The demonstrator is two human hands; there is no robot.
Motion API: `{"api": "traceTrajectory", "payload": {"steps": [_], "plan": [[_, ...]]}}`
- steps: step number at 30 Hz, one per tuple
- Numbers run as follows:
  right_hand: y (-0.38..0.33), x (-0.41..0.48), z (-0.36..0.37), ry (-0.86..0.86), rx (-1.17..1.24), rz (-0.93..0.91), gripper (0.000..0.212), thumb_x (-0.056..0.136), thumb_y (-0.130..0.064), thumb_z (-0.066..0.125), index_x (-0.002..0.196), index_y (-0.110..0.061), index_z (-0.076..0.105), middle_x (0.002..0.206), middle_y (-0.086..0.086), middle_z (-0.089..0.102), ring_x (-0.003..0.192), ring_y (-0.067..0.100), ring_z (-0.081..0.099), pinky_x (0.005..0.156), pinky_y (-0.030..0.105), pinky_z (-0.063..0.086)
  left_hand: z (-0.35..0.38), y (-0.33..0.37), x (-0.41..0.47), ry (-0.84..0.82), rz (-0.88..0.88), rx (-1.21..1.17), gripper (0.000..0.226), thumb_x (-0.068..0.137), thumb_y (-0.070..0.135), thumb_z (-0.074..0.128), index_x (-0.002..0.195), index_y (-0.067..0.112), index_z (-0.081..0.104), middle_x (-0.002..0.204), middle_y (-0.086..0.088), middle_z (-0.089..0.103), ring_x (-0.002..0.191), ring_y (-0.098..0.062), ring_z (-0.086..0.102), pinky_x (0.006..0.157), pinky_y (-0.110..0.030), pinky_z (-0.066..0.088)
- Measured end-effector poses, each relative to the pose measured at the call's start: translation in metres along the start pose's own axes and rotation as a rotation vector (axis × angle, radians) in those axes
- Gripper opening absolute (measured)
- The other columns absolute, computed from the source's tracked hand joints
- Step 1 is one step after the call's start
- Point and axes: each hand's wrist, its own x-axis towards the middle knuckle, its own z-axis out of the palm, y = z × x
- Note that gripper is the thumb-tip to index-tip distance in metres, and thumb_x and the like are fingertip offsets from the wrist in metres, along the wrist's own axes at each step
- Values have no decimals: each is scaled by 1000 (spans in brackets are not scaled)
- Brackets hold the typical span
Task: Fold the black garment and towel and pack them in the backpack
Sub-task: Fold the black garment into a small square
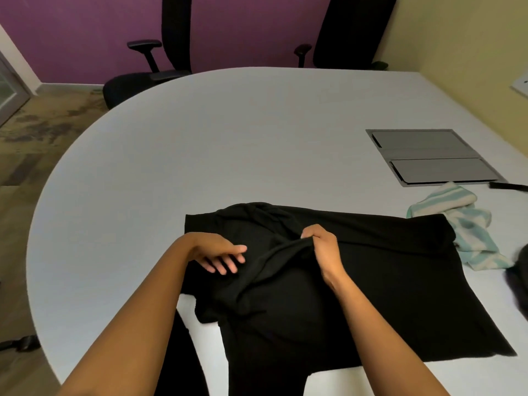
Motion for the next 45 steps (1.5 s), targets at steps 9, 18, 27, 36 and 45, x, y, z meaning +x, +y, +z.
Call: {"api": "traceTrajectory", "payload": {"steps": [9, 18, 27, 36, 45], "plan": [[36, -10, -44, 112, -508, -1, 40, 79, 11, 38, 63, -13, 66, 91, -2, 64, 83, 13, 58, 73, 20, 43, 10, 7, 45, 545, 128, -352, 30, 97, 31, 49, 113, 10, 61, 114, -9, 65, 92, -19, 60, 77, -31, 50], [26, -4, -17, 80, -459, 198, 54, 83, -29, 70, 131, -14, 50, 121, 6, 53, 116, 20, 52, 96, 28, 40, 14, 47, 82, 500, 70, -790, 55, 90, 43, 58, 120, -3, 54, 96, -14, 65, 87, -25, 64, 81, -34, 56], [17, 0, -26, -54, 316, 445, 49, 82, -1, 67, 130, -4, 53, 113, 14, 67, 94, 22, 68, 88, 34, 55, 20, 65, 95, 611, -11, -884, 49, 86, 33, 67, 112, -7, 57, 78, -16, 64, 59, -23, 64, 60, -29, 57], [-19, -20, -10, -481, 622, 318, 48, 84, 3, 61, 128, -15, 56, 123, 24, 55, 115, 31, 53, 99, 35, 47, 20, 73, 84, 619, -25, -906, 42, 86, 25, 66, 115, -4, 56, 88, -19, 65, 63, -26, 66, 65, -33, 59], [-19, -30, -25, -353, 724, 297, 48, 84, 5, 56, 130, -10, 54, 125, 19, 61, 108, 24, 64, 92, 30, 53, -7, 50, 51, 829, -62, -1052, 44, 92, 12, 57, 131, -5, 45, 134, -16, 51, 122, -30, 50, 100, -29, 40]]}}
